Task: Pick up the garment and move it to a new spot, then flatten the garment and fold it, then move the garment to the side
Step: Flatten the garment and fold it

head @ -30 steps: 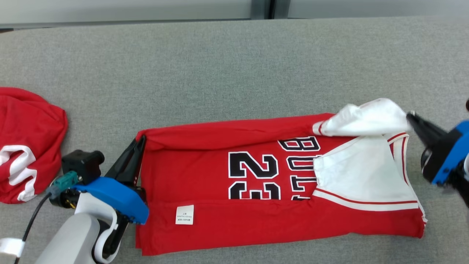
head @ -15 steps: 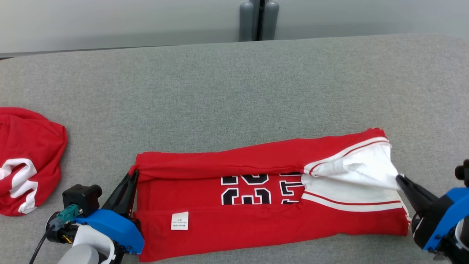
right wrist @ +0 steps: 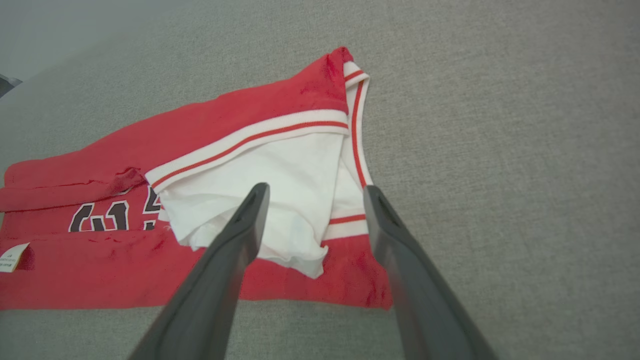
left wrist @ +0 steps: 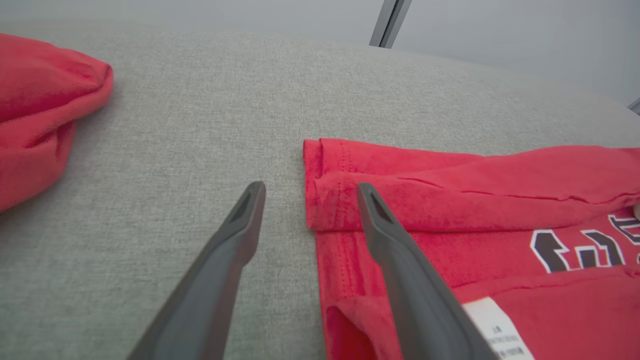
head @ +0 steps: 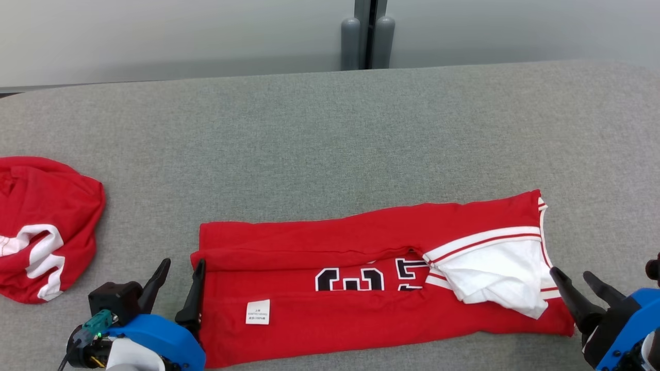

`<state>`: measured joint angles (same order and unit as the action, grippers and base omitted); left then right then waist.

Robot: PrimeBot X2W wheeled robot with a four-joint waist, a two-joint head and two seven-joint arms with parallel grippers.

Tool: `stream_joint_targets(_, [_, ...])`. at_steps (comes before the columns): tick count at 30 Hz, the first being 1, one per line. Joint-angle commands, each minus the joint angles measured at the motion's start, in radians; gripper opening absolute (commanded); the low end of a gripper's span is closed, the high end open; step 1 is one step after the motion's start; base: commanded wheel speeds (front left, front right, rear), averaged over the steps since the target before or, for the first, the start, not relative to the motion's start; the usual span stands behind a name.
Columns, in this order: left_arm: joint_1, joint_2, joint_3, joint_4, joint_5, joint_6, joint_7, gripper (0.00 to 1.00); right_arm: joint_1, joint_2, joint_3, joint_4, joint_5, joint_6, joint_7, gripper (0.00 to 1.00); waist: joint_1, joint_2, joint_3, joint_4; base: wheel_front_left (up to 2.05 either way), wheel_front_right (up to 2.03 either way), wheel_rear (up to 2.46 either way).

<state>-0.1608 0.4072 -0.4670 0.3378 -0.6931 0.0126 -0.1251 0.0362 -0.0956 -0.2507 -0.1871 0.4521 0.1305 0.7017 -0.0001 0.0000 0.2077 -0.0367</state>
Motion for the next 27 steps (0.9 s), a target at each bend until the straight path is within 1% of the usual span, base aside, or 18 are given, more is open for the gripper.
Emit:
stream_joint_targets(1, [0.013,-0.003,0.005,-0.007,0.009,0.008,-0.023,1.00,0.009,0.003,-0.011,0.000,-0.015,0.001,-0.013,1.00,0.0001,0.0000,-0.006,0.005,0.00,0.00,0.00])
stream_joint_targets(4, [0.023,-0.018,0.021,-0.014,-0.003,0.019,-0.060,1.00,-0.004,0.006,-0.034,0.005,-0.037,0.001,-0.037,1.00,0.0001,0.0000,-0.022,0.015,0.00,0.00,0.00])
stream_joint_targets(7, [0.016,-0.021,0.030,-0.023,0.005,0.028,-0.085,1.00,-0.026,0.011,-0.056,0.022,-0.071,0.001,-0.054,1.00,0.0001,0.0000,-0.037,0.028,0.00,0.00,0.00])
stream_joint_targets(14, [-0.043,-0.034,0.058,-0.038,0.079,0.040,-0.134,1.00,-0.058,0.031,-0.099,0.122,-0.141,0.001,-0.114,1.00,0.0001,0.0000,-0.065,0.063,0.00,0.00,0.00])
stream_joint_targets(20, [-0.059,-0.065,0.097,-0.081,0.161,0.023,-0.140,1.00,-0.083,0.039,-0.071,0.242,-0.192,0.001,-0.162,1.00,0.0001,0.0000,-0.074,0.075,0.00,0.00,0.00])
stream_joint_targets(23, [-0.035,-0.092,0.122,-0.105,0.193,0.007,-0.141,1.00,-0.100,0.041,-0.063,0.294,-0.241,0.001,-0.222,1.00,0.0001,0.0000,-0.075,0.078,0.00,0.00,0.00])
stream_joint_targets(27, [-0.014,-0.126,0.142,-0.135,0.234,-0.014,-0.141,1.00,-0.124,0.043,-0.075,0.365,-0.275,0.001,-0.274,1.00,0.0001,0.0000,-0.079,0.085,0.00,0.00,0.00])
